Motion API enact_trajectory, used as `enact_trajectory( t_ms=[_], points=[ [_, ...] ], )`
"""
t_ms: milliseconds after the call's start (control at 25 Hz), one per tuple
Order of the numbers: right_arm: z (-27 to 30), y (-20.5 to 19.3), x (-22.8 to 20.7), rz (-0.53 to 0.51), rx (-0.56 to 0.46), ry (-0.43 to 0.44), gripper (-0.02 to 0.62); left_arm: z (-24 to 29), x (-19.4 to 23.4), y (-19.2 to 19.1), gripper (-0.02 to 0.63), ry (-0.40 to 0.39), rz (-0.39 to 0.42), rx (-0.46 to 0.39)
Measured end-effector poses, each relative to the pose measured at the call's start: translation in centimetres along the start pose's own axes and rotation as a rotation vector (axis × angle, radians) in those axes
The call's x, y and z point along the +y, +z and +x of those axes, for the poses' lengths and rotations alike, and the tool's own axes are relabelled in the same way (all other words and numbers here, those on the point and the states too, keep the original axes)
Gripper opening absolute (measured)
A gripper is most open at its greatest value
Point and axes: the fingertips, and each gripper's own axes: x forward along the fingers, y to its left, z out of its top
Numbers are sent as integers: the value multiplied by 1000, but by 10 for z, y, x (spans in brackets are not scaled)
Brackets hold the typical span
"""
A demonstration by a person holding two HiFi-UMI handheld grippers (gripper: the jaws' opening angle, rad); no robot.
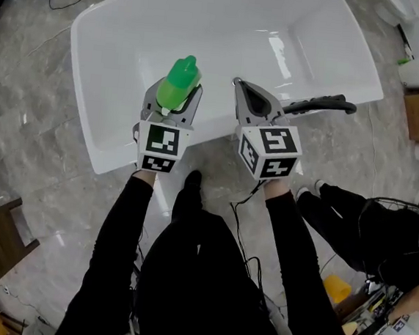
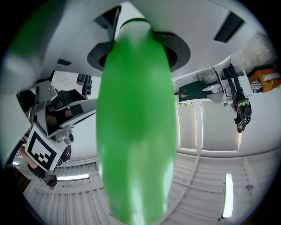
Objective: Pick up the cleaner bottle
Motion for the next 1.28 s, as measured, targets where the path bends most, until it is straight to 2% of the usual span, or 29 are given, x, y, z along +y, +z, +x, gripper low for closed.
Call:
enact_trajectory(
  t_ms=[720,1000,1280],
  points=[
    [7,28,-4,-54,-18,20,2,-35,38,8,201,79,-1,25],
    [28,41,2,-95,-17,90,2,-37,61,16,201,161,-28,20],
    [50,61,28,-138,-27,182,2,-60,93,21,201,252,-25,33]
  ],
)
